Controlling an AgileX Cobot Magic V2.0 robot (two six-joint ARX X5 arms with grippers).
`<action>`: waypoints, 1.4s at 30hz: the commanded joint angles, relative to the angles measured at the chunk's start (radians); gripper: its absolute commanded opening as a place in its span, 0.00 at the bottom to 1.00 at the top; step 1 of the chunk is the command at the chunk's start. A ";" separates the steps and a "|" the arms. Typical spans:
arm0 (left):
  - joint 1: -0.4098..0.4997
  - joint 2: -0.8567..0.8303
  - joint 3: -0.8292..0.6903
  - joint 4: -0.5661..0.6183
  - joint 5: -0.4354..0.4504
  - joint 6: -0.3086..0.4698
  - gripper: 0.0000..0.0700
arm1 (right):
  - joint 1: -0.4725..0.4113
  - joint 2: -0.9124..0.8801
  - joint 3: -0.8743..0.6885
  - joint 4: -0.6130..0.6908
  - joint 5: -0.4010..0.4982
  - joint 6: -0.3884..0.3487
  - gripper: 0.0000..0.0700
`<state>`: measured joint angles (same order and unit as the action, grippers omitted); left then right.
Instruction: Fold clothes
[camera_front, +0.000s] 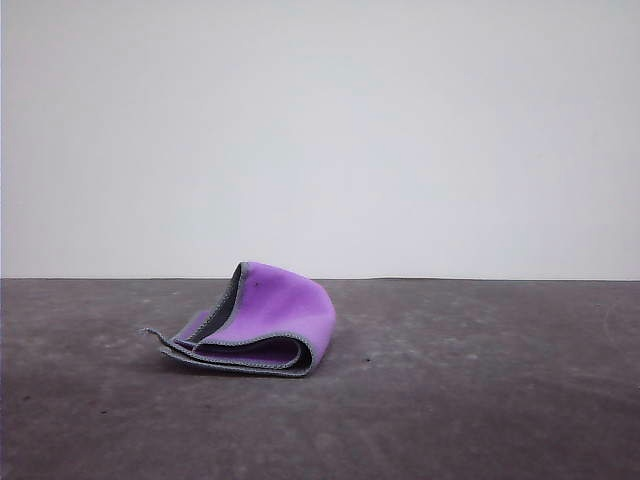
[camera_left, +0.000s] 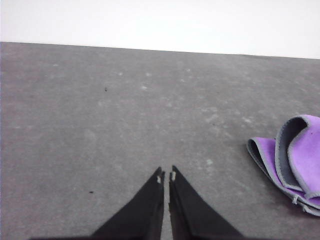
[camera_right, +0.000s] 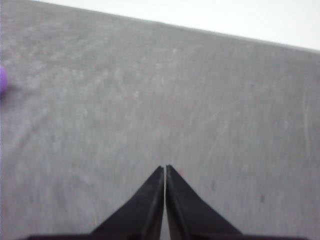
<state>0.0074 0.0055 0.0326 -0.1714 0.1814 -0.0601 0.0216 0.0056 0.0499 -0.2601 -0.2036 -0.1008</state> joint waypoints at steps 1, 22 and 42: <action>0.002 -0.001 -0.020 -0.004 -0.001 0.006 0.00 | -0.003 -0.002 -0.012 0.019 -0.006 0.000 0.00; 0.002 -0.001 -0.020 -0.004 -0.001 0.006 0.00 | -0.005 -0.002 -0.015 0.028 0.001 0.012 0.00; 0.002 -0.001 -0.020 -0.004 -0.001 0.006 0.00 | -0.005 -0.002 -0.015 0.028 0.001 0.012 0.00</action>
<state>0.0074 0.0052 0.0326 -0.1711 0.1814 -0.0601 0.0177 0.0032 0.0429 -0.2401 -0.2058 -0.0978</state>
